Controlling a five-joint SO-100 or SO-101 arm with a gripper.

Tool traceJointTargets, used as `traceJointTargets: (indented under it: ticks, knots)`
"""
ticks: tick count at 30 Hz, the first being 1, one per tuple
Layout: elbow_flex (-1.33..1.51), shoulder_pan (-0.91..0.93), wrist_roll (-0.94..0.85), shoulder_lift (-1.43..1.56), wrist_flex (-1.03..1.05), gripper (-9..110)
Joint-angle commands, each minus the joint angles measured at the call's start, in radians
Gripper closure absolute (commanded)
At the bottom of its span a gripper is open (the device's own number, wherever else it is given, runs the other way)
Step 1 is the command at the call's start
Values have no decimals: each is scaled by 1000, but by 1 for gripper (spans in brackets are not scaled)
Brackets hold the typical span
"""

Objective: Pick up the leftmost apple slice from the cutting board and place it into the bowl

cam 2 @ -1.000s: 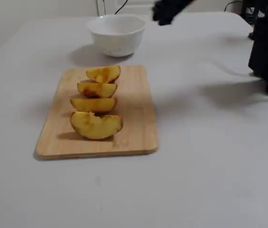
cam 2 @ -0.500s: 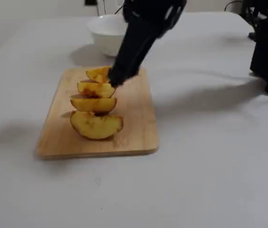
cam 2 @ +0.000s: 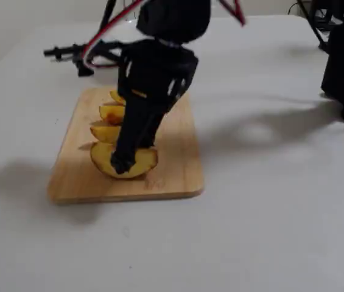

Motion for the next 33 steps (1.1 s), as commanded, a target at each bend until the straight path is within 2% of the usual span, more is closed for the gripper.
traceJointTargets:
  ticks: [1, 8, 16, 24, 29, 33]
  knots:
    - [-87, 11, 2, -17, -14, 77]
    - [-149, 17, 11, -97, -14, 81]
    - [-184, -14, 41, -138, -14, 101]
    - [-264, -46, 160, -129, 40, 101]
    - [-614, -32, 339, -158, 249, 101]
    - [-1143, 17, 448, -314, 509, 101]
